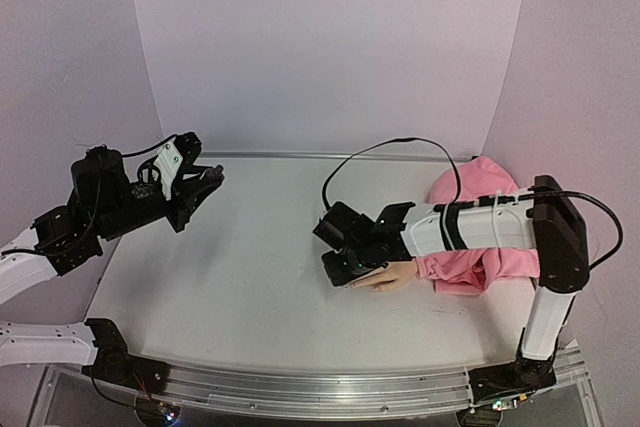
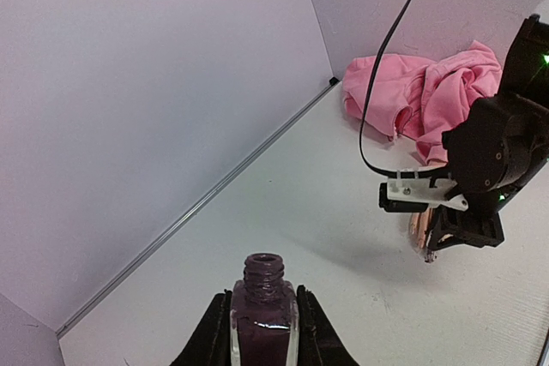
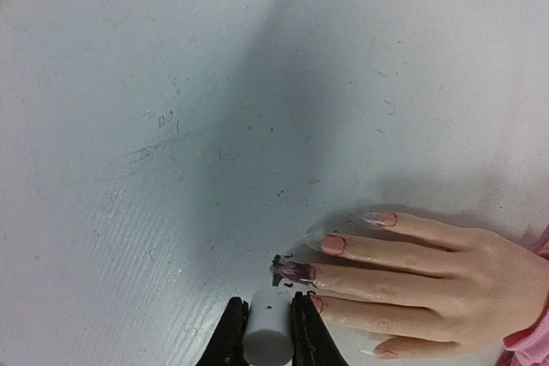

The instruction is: Paint the nails

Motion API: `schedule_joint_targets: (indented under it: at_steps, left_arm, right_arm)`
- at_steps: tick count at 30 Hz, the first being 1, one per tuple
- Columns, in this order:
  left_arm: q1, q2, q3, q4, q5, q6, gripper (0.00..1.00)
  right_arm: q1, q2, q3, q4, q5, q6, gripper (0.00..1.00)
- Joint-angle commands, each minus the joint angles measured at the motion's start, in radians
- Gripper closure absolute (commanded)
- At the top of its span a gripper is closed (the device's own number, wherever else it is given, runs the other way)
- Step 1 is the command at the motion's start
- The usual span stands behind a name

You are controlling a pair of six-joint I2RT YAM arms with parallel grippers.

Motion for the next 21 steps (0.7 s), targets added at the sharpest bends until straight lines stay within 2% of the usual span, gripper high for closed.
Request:
schedule_joint_targets:
  at_steps: [1,21]
  left_arm:
    - [-0.002,-0.015,0.001,0.036,-0.007,0.013,1.00]
    - [-0.002,-0.005,0.003,0.036,-0.004,0.013,1.00]
  right_arm:
    - [0.003,-0.069,-0.019,-0.022,0.056,0.015,1.00]
    - [-0.004,0.017,0.002,-0.067,0.050,0.015,1.00]
